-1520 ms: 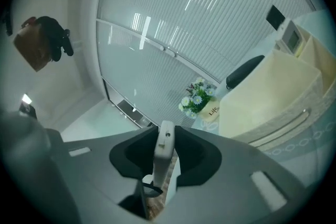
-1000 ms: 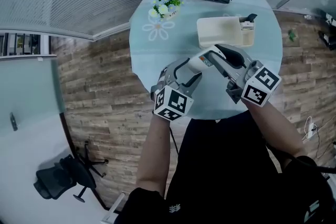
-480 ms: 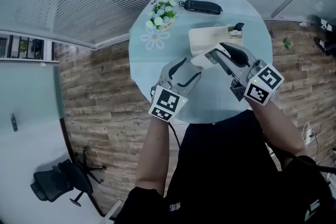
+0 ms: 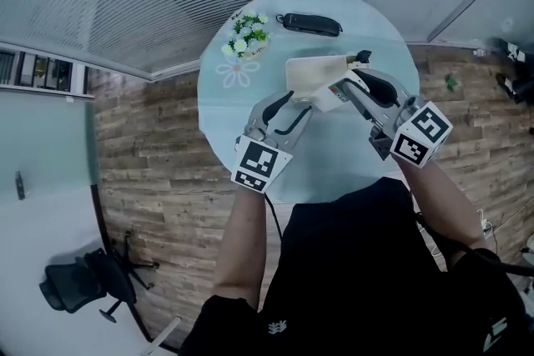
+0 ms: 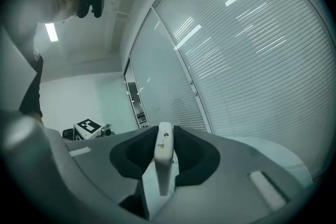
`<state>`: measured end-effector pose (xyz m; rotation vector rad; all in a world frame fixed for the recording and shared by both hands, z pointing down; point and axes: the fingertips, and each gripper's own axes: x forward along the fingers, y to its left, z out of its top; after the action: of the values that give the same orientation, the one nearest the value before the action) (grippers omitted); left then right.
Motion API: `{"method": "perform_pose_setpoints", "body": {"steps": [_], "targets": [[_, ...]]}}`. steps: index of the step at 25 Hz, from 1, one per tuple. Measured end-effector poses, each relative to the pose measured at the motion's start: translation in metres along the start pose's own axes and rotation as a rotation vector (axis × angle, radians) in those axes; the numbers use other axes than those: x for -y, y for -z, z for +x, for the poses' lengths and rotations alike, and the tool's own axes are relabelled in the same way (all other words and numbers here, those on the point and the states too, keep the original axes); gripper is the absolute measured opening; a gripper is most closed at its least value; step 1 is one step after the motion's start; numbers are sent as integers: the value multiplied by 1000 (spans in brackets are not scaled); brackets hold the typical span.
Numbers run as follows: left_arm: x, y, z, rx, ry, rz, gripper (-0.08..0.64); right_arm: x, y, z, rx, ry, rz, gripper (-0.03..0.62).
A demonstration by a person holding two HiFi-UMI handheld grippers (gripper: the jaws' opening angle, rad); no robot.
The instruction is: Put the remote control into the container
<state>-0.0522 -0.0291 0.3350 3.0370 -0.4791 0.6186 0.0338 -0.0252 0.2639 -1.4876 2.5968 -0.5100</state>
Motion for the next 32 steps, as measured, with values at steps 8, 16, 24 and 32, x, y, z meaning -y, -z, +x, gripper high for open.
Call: {"method": "perform_pose_setpoints", "body": {"steps": [8,16,24,32], "targets": [[11,-19,20,18,-108,11,0,30,-7,-20,-36,-47,-35,95],[12,-26,36,30,-198,-51,0,60,-5,-27,-86,-115,-65,95],[9,-19,43,11,-303,-102,0,82,11,-29,-138,-176,-59,95],[8,-1,49,5,-380,-188,0,107,32,-31,-170,-181,-77,95]]}}
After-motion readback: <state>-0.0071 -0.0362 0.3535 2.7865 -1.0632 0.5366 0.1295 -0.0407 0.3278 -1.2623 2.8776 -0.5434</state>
